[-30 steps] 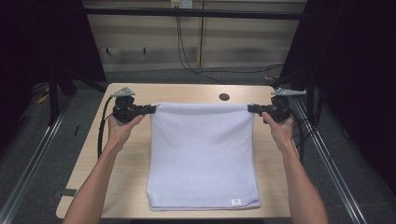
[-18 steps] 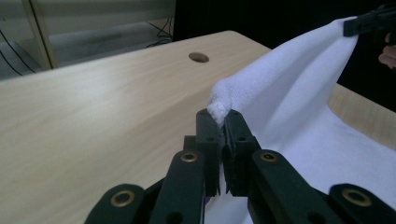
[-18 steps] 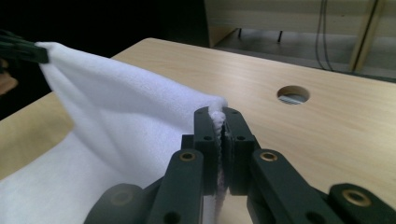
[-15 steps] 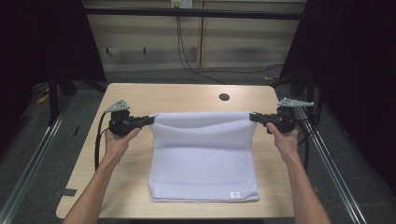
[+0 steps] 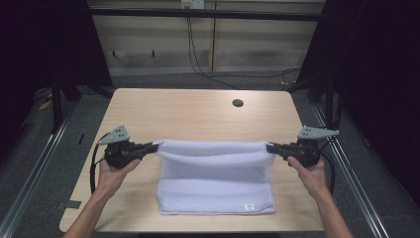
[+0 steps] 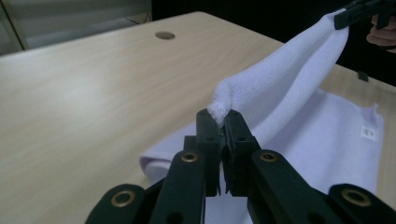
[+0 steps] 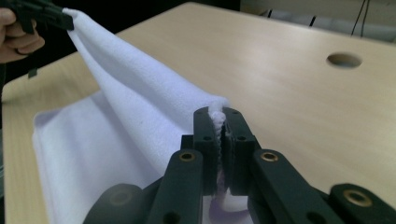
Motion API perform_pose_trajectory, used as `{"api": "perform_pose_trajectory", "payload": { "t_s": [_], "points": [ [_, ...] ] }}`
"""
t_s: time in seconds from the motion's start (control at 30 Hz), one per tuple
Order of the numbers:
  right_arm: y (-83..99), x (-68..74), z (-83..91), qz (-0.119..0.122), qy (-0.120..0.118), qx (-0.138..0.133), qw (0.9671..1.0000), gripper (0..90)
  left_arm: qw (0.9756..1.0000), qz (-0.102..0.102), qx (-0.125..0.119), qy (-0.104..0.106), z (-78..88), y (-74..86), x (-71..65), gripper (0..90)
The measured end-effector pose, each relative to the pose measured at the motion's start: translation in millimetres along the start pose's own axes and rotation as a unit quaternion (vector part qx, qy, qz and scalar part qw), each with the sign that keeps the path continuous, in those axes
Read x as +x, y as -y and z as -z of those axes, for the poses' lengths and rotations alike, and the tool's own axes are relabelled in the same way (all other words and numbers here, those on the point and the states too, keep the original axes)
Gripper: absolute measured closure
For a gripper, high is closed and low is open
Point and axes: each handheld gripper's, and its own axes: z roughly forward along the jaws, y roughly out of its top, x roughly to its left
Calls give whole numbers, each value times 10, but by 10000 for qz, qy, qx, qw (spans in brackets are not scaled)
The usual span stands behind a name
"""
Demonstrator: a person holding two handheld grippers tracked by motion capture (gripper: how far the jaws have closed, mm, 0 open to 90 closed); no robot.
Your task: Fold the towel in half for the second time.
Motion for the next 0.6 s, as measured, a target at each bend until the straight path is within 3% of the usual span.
{"api": "perform_pose_trajectory", "payload": {
  "t_s": [0.1,0.2,0.37,0.43,0.5,0.6],
  "points": [
    [157,101,-6,23,-63,286,9996,850,9995,101,240,187,18,177,-83,867],
    [379,280,6,109,-147,705,9973,841,9977,50,586,327,47,351,-206,865],
    [737,467,51,27,-326,1272,9913,740,9908,95,1252,515,78,680,-373,837],
    [832,556,86,-12,-298,1425,9893,696,9853,107,1591,611,89,775,-464,792],
    [895,631,131,-31,-403,1528,9874,660,9835,51,1675,685,130,795,-513,762],
    [966,659,222,-167,-254,1383,9899,564,9890,379,1231,727,207,752,-497,617]
  ]
}}
